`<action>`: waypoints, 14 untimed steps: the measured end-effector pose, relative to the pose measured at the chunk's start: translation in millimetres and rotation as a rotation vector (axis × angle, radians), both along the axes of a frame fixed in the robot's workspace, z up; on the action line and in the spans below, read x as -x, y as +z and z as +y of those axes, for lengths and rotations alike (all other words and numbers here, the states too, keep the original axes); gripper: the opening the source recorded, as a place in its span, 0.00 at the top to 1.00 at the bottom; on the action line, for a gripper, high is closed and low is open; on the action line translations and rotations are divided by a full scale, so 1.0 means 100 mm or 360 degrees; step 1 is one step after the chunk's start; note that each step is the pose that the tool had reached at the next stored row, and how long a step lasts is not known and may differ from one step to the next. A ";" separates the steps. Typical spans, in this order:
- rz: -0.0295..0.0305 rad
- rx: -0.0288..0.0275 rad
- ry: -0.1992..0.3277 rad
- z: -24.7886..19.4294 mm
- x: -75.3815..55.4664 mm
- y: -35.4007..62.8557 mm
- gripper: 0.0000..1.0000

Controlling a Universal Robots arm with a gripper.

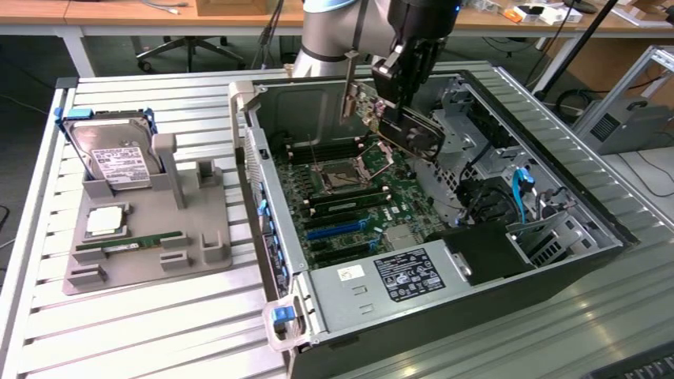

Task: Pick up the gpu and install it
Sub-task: 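Insert the gpu into the slot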

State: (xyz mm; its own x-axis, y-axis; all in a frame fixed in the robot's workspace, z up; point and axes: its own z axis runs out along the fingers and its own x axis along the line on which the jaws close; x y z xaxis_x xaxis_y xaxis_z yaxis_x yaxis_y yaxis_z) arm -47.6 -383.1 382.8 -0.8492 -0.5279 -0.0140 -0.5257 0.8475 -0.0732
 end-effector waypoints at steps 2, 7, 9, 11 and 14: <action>-0.00001 -0.00001 0.0008 0.000 0.00 0.000 0.73; 0.00000 0.00001 0.0027 0.000 0.00 0.000 0.73; 0.00000 0.00001 0.0038 0.000 0.00 0.000 0.73; -0.00001 0.00000 0.0051 0.000 0.00 0.000 0.73; 0.00000 0.00001 0.0067 0.000 0.00 0.000 0.73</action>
